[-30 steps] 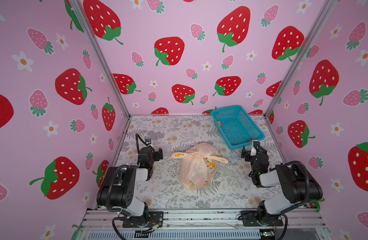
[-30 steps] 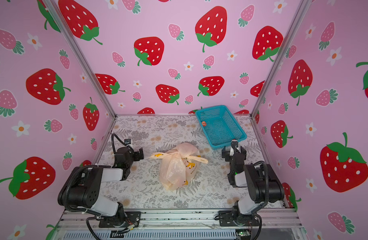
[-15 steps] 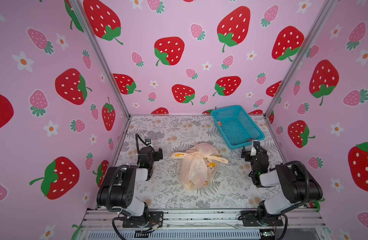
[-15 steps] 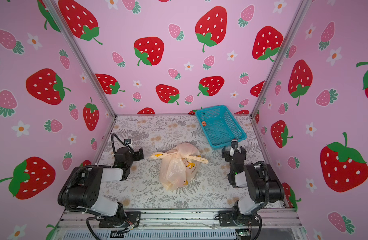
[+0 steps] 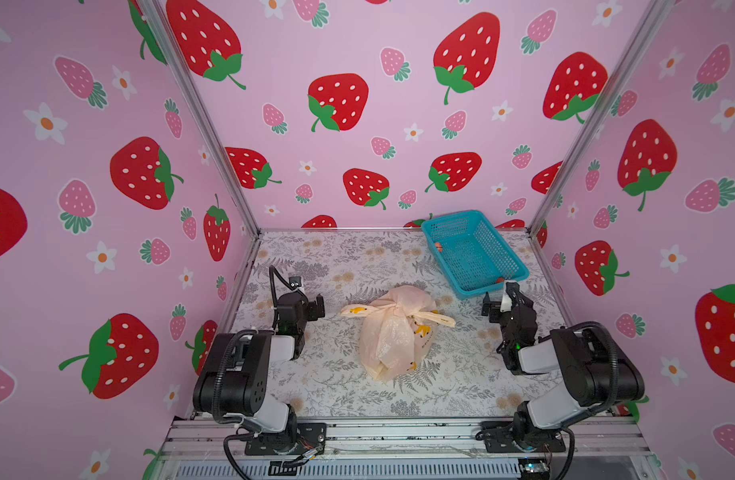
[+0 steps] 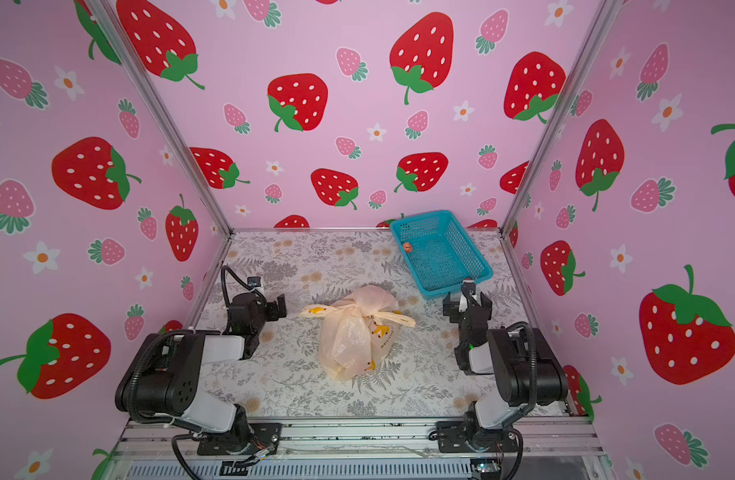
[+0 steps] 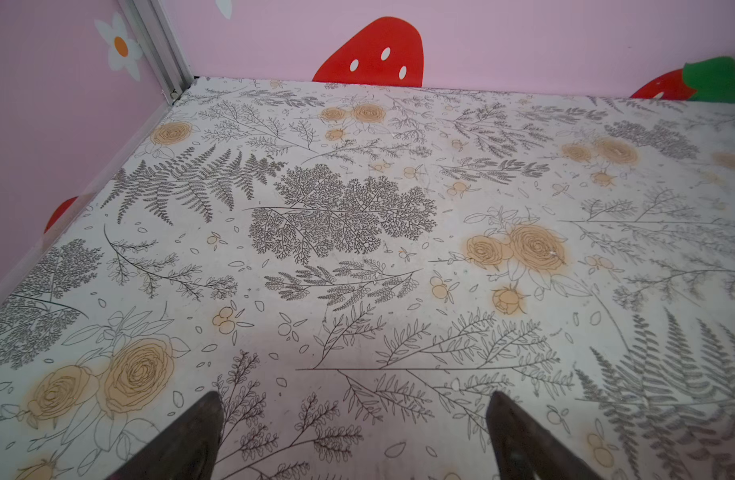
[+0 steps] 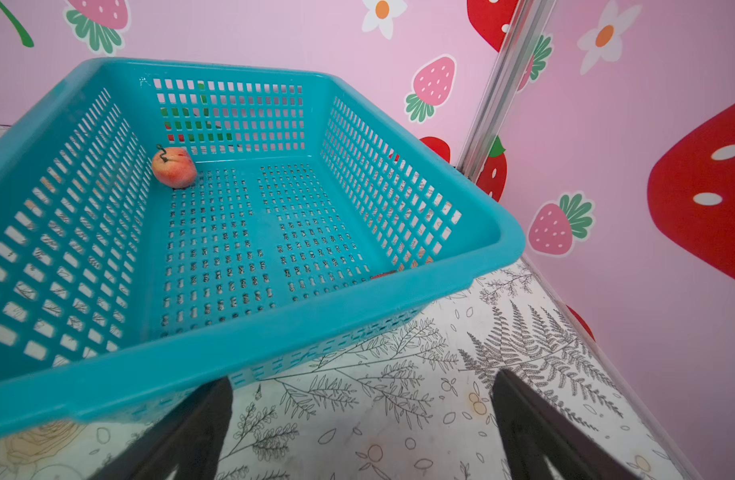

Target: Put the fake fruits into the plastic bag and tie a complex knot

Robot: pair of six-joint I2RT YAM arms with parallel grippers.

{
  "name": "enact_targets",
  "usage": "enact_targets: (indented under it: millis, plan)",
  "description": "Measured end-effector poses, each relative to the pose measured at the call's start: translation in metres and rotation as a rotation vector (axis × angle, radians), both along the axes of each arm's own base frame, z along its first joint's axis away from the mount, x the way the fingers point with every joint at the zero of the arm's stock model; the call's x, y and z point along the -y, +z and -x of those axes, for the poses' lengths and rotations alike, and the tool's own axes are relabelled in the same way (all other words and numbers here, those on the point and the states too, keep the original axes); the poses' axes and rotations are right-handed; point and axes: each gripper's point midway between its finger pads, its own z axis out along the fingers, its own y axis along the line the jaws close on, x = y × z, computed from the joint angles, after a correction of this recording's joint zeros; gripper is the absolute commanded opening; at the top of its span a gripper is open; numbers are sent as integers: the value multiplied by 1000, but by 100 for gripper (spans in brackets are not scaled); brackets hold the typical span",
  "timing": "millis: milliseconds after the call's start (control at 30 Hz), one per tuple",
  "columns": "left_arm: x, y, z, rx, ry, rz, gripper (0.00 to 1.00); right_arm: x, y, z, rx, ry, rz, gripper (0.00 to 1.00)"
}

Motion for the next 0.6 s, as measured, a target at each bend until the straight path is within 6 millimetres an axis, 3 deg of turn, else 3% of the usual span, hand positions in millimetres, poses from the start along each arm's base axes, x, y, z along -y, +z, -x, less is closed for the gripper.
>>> enact_targets:
  millis: [600]
  plan:
    - [1,1,-1,-2,-6,4,99,0,0,0,0,0,0,100]
